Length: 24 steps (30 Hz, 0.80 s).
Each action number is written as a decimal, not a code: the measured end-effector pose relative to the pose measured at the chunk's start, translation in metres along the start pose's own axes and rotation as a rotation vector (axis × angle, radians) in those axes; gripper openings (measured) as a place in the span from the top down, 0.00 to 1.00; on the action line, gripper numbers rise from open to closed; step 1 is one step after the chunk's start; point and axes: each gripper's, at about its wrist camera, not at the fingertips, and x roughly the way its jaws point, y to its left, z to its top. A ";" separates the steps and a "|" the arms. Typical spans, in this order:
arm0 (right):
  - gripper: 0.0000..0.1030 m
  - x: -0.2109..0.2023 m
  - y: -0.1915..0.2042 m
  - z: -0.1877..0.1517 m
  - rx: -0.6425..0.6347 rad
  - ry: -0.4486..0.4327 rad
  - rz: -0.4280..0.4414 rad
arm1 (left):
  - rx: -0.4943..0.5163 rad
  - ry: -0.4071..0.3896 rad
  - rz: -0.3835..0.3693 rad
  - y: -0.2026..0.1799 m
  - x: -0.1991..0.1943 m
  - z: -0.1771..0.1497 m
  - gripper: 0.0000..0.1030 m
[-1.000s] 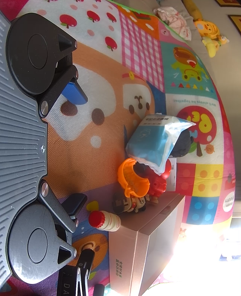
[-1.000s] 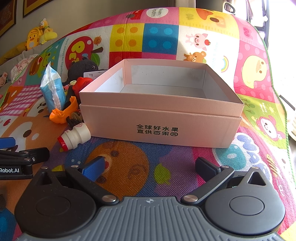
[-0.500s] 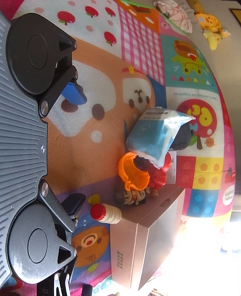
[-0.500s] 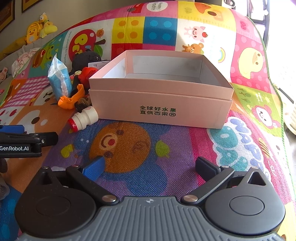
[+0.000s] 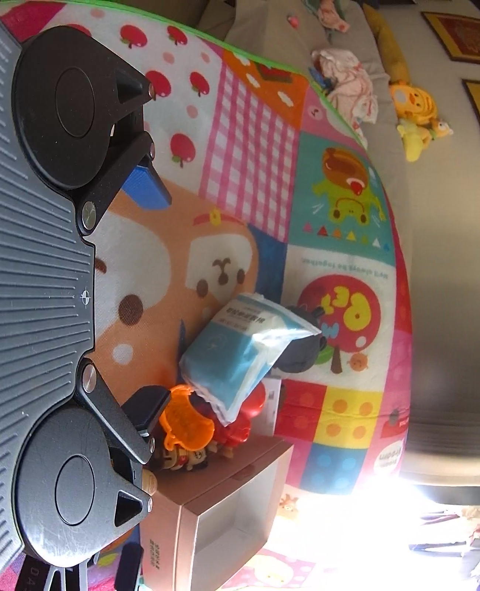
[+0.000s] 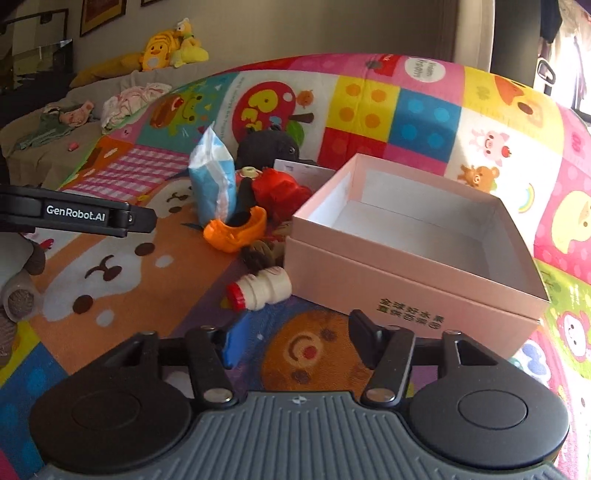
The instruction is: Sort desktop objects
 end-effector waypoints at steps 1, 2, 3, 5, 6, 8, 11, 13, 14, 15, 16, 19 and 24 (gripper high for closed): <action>0.48 0.003 0.007 0.002 -0.010 -0.003 -0.005 | -0.002 -0.001 -0.003 0.001 -0.001 0.000 0.00; 0.48 0.006 0.014 0.003 -0.025 -0.007 -0.011 | -0.001 -0.001 -0.007 0.002 -0.002 -0.001 0.00; 0.48 0.010 0.020 0.005 -0.036 -0.009 -0.012 | 0.002 0.001 -0.012 0.002 -0.002 -0.002 0.00; 0.48 0.018 0.027 0.008 -0.041 0.003 -0.016 | 0.005 0.008 -0.024 0.001 -0.002 -0.004 0.00; 0.48 0.022 0.029 0.009 -0.042 0.010 -0.029 | 0.006 0.013 -0.028 0.000 -0.001 -0.006 0.00; 0.61 0.026 0.028 0.010 -0.033 0.012 -0.047 | 0.005 0.026 -0.034 -0.001 0.001 -0.009 0.00; 0.72 0.020 0.014 0.012 0.018 0.033 -0.011 | 0.011 0.038 -0.040 -0.003 0.002 -0.013 0.00; 0.72 0.005 0.005 0.011 0.027 0.017 -0.017 | 0.016 0.042 -0.044 -0.003 0.002 -0.015 0.00; 0.72 -0.003 -0.001 0.010 0.039 0.013 -0.011 | 0.018 0.046 -0.046 -0.004 0.002 -0.015 0.00; 0.72 -0.012 -0.012 0.010 0.068 0.015 0.003 | 0.021 0.050 -0.049 -0.004 0.002 -0.017 0.00; 0.72 -0.019 -0.021 0.009 0.095 0.021 0.012 | 0.024 0.054 -0.052 -0.005 0.002 -0.018 0.00; 0.72 -0.033 -0.056 0.006 0.234 0.110 0.079 | 0.039 0.070 -0.073 -0.012 0.003 -0.021 0.00; 0.72 -0.030 -0.108 -0.012 0.526 0.268 0.223 | 0.111 0.076 -0.159 -0.033 -0.004 -0.028 0.00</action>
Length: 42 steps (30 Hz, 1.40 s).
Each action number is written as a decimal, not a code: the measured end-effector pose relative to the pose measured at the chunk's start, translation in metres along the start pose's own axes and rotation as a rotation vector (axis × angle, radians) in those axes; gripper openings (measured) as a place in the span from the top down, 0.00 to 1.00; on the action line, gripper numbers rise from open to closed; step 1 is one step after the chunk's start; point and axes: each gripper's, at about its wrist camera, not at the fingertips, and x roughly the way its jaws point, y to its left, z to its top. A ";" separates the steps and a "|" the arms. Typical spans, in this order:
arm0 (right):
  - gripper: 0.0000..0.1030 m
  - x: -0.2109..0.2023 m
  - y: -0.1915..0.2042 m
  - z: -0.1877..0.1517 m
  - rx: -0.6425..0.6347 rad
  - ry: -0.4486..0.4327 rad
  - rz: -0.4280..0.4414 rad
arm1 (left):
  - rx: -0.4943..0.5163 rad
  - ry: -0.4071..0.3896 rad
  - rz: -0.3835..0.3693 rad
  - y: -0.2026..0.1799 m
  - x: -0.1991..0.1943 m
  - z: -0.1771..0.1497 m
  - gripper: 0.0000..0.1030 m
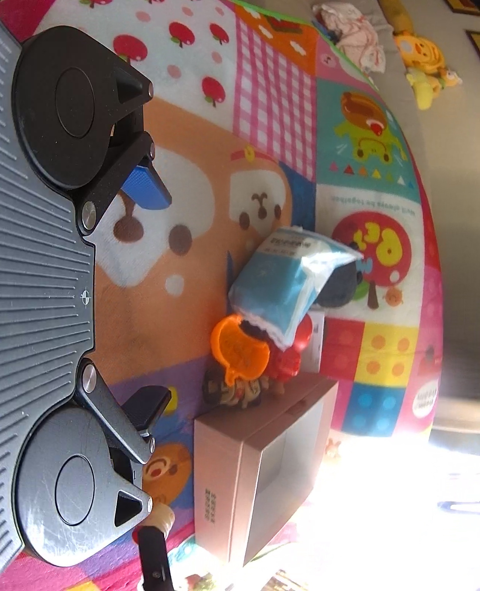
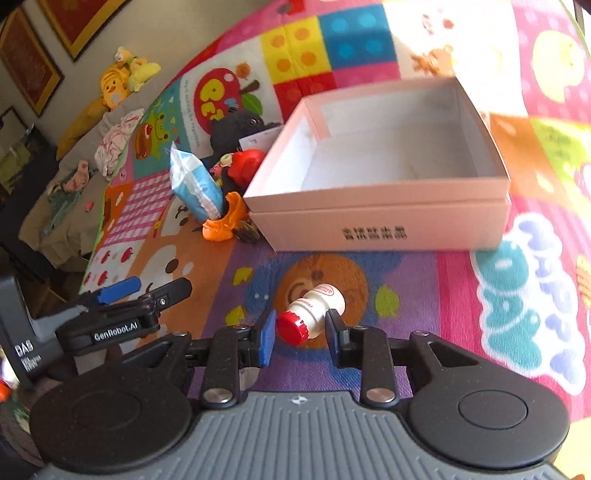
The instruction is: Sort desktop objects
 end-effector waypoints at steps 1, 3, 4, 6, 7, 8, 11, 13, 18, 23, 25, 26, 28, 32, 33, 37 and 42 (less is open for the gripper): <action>0.72 0.001 -0.008 0.002 0.036 0.012 0.013 | 0.024 -0.001 -0.021 -0.005 -0.001 -0.001 0.00; 0.72 0.006 -0.025 0.005 0.111 0.024 0.022 | 0.073 0.000 -0.052 -0.018 -0.003 -0.004 0.00; 0.72 0.007 -0.031 0.006 0.135 0.018 0.016 | 0.091 0.001 -0.060 -0.023 -0.004 -0.004 0.00; 0.72 0.007 -0.039 0.008 0.160 -0.006 -0.002 | 0.117 0.004 -0.068 -0.029 -0.004 -0.006 0.00; 0.72 0.006 -0.042 0.009 0.166 -0.026 -0.011 | 0.122 0.007 -0.069 -0.030 -0.004 -0.006 0.00; 0.72 0.005 -0.044 0.009 0.166 -0.042 -0.017 | 0.123 0.011 -0.068 -0.031 -0.003 -0.006 0.00; 0.70 0.000 -0.046 0.011 0.148 -0.097 -0.038 | 0.119 0.021 -0.054 -0.031 0.001 -0.006 0.00; 0.62 -0.003 -0.043 0.009 0.107 -0.145 -0.083 | 0.107 0.025 -0.043 -0.029 0.004 -0.006 0.00; 0.26 -0.005 -0.027 -0.009 -0.072 -0.271 -0.250 | 0.084 -0.032 -0.030 -0.027 0.016 0.008 0.00; 0.20 0.000 -0.021 -0.025 -0.145 -0.319 -0.299 | 0.137 -0.023 -0.034 -0.030 0.045 0.027 0.27; 0.16 0.003 -0.020 -0.030 -0.159 -0.332 -0.318 | 0.140 -0.013 -0.014 -0.031 0.055 0.032 0.26; 0.15 0.005 -0.020 -0.032 -0.165 -0.333 -0.326 | 0.136 -0.010 -0.013 -0.031 0.059 0.034 0.27; 0.13 0.011 -0.020 -0.036 -0.176 -0.321 -0.347 | 0.137 -0.015 -0.032 -0.033 0.062 0.037 0.27; 0.04 0.013 -0.017 -0.036 -0.195 -0.317 -0.339 | 0.168 -0.030 -0.033 -0.038 0.064 0.038 0.41; 0.04 0.013 -0.017 -0.036 -0.200 -0.318 -0.336 | 0.168 -0.034 -0.028 -0.038 0.063 0.037 0.41; 0.02 0.013 -0.015 -0.038 -0.211 -0.316 -0.330 | 0.161 -0.036 -0.036 -0.034 0.048 0.031 0.41; 0.00 0.016 -0.005 -0.042 -0.278 -0.312 -0.331 | 0.169 -0.006 -0.112 -0.032 0.013 0.007 0.40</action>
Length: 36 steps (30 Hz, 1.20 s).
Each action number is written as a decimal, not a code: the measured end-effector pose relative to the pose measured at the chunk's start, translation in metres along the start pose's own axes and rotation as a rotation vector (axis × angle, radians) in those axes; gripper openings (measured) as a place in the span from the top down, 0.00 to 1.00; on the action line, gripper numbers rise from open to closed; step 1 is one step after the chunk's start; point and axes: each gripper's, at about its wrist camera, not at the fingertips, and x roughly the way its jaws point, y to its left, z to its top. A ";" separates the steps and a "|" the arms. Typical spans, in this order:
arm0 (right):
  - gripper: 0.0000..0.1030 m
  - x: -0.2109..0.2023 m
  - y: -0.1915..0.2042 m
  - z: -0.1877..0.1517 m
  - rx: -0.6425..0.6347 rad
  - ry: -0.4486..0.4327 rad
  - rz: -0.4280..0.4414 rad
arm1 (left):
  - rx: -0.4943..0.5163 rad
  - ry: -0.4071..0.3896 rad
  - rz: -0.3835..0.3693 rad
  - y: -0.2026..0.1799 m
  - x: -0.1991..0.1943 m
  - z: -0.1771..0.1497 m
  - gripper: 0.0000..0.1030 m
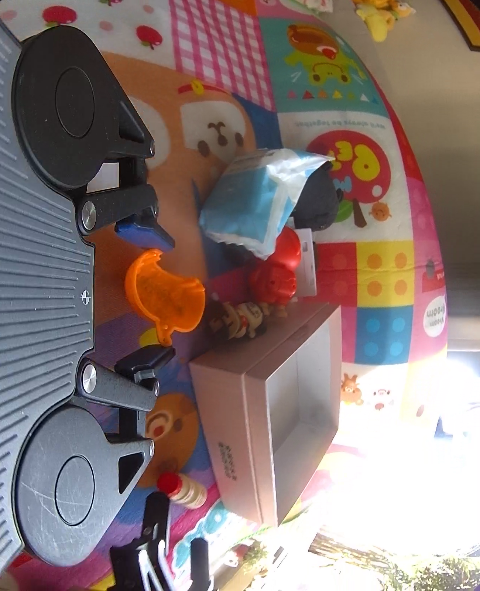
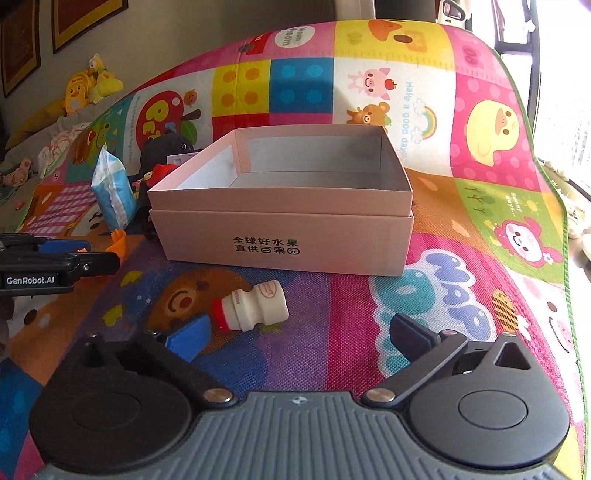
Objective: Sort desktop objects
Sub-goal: 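Grasp the white yogurt bottle with the right tool while the left tool lifts the orange cup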
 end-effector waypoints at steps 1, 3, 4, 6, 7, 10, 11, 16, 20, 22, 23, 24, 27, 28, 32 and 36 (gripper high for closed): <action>0.00 -0.001 0.003 -0.001 -0.020 -0.005 -0.001 | -0.005 0.005 -0.012 -0.001 -0.006 -0.006 0.40; 0.00 -0.003 0.011 -0.002 -0.066 -0.019 -0.007 | -0.022 0.017 -0.023 -0.003 -0.012 -0.014 0.30; 0.00 -0.005 0.015 -0.002 -0.091 -0.028 -0.013 | -0.036 0.020 -0.022 -0.003 -0.013 -0.019 0.18; 0.00 -0.008 0.024 -0.004 -0.143 -0.048 -0.034 | -0.051 0.020 -0.018 -0.003 -0.013 -0.025 0.10; 0.00 -0.010 0.029 -0.004 -0.184 -0.061 -0.049 | -0.056 0.026 -0.019 -0.003 -0.012 -0.027 0.10; 0.08 -0.018 0.039 -0.001 -0.296 -0.126 -0.105 | -0.074 0.022 -0.028 0.001 -0.011 -0.027 0.07; 0.08 -0.020 0.036 0.003 -0.286 -0.144 -0.113 | -0.082 0.020 -0.031 0.002 -0.011 -0.027 0.07; 0.08 -0.014 -0.014 0.054 -0.023 -0.171 -0.150 | -0.097 0.018 -0.043 0.003 -0.010 -0.029 0.06; 0.07 0.014 -0.037 0.071 0.065 -0.137 -0.133 | -0.103 0.015 -0.052 0.004 -0.010 -0.029 0.05; 0.07 0.025 -0.034 0.078 0.051 -0.120 -0.094 | -0.107 0.015 -0.056 0.004 -0.010 -0.029 0.04; 0.07 0.028 -0.029 0.080 0.035 -0.123 -0.071 | -0.108 0.015 -0.060 0.005 -0.010 -0.029 0.04; 0.04 0.031 -0.023 0.083 0.019 -0.129 -0.067 | -0.109 0.015 -0.062 0.005 -0.010 -0.029 0.03; 0.04 0.040 -0.002 0.087 -0.047 -0.155 -0.070 | -0.114 0.013 -0.068 0.005 -0.010 -0.029 0.03; 0.05 0.042 -0.001 0.089 -0.054 -0.157 -0.028 | -0.115 0.013 -0.070 0.005 -0.010 -0.029 0.03; 0.07 0.034 0.009 0.091 -0.104 -0.180 0.011 | -0.120 0.012 -0.074 0.005 -0.010 -0.029 0.02; 0.03 0.002 0.012 0.076 -0.193 -0.234 -0.001 | -0.126 0.012 -0.076 0.006 -0.010 -0.029 0.02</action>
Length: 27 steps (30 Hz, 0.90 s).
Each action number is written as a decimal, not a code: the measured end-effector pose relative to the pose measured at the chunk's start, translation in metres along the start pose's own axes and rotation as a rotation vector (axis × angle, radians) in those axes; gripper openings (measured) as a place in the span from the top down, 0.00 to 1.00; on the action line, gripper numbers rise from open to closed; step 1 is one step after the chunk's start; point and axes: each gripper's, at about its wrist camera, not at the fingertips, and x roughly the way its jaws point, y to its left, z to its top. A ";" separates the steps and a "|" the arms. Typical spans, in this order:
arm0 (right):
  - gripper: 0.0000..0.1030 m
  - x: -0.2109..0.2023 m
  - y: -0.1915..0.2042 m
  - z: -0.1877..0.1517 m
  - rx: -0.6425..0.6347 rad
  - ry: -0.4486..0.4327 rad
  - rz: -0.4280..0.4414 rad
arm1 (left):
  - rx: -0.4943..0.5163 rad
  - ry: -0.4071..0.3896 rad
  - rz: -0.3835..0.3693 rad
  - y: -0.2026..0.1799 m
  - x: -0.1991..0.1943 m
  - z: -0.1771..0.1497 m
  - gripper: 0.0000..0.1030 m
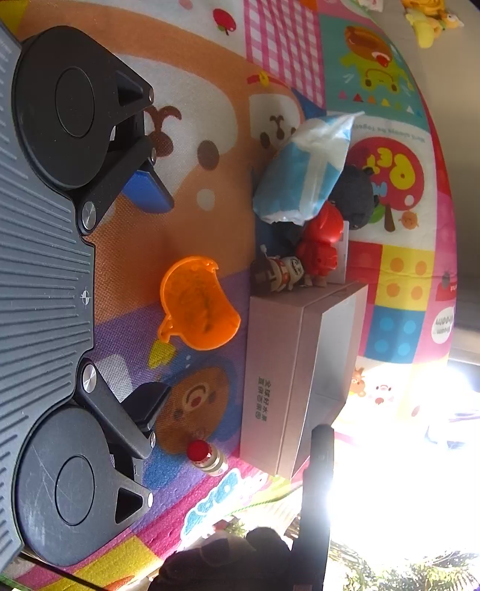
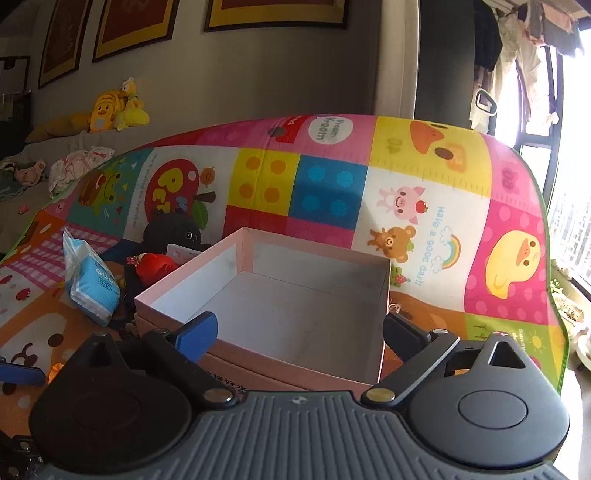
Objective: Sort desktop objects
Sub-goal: 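Grasp the white yogurt bottle with the right tool while the left tool lifts the orange cup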
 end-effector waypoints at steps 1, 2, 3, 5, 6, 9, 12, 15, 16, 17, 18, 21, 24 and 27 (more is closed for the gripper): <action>0.02 -0.008 0.001 -0.005 -0.019 0.013 0.021 | 0.000 0.000 0.000 0.000 0.000 0.000 0.02; 0.02 -0.014 0.004 -0.011 -0.039 0.033 0.045 | 0.000 0.000 0.000 0.000 0.000 0.000 0.02; 0.02 -0.021 0.008 -0.020 -0.067 0.059 0.067 | 0.000 0.000 0.001 -0.001 0.000 0.000 0.02; 0.02 -0.028 0.018 -0.036 -0.122 0.094 0.079 | 0.001 0.001 0.002 -0.001 0.000 0.000 0.02; 0.04 -0.030 0.023 -0.044 -0.144 0.110 0.074 | 0.001 0.000 0.002 0.000 0.000 0.000 0.02; 0.19 -0.024 0.033 -0.057 -0.155 0.175 0.103 | 0.003 0.002 0.008 -0.001 0.000 0.000 0.02; 0.23 -0.011 0.033 -0.060 -0.086 0.217 0.113 | 0.008 0.003 0.018 -0.001 0.000 -0.001 0.02; 0.44 0.000 0.029 -0.059 -0.026 0.255 0.122 | 0.006 0.003 0.023 0.000 0.000 -0.001 0.02; 0.46 0.000 0.027 -0.059 -0.005 0.260 0.133 | 0.005 0.003 0.022 0.000 0.000 -0.001 0.02; 0.52 0.001 0.026 -0.058 0.010 0.266 0.139 | 0.006 0.003 0.023 0.000 0.000 -0.001 0.02; 0.59 0.000 0.026 -0.058 0.013 0.270 0.135 | 0.008 0.004 0.024 0.000 0.000 -0.001 0.02; 0.59 -0.006 0.025 -0.059 0.016 0.271 0.120 | 0.025 0.010 0.033 -0.003 0.001 0.001 0.02; 0.59 -0.013 0.025 -0.059 0.016 0.273 0.128 | 0.011 0.015 0.038 -0.005 0.006 0.006 0.02; 0.59 -0.018 0.026 -0.059 0.019 0.277 0.132 | 0.017 0.015 0.063 -0.012 0.012 0.014 0.02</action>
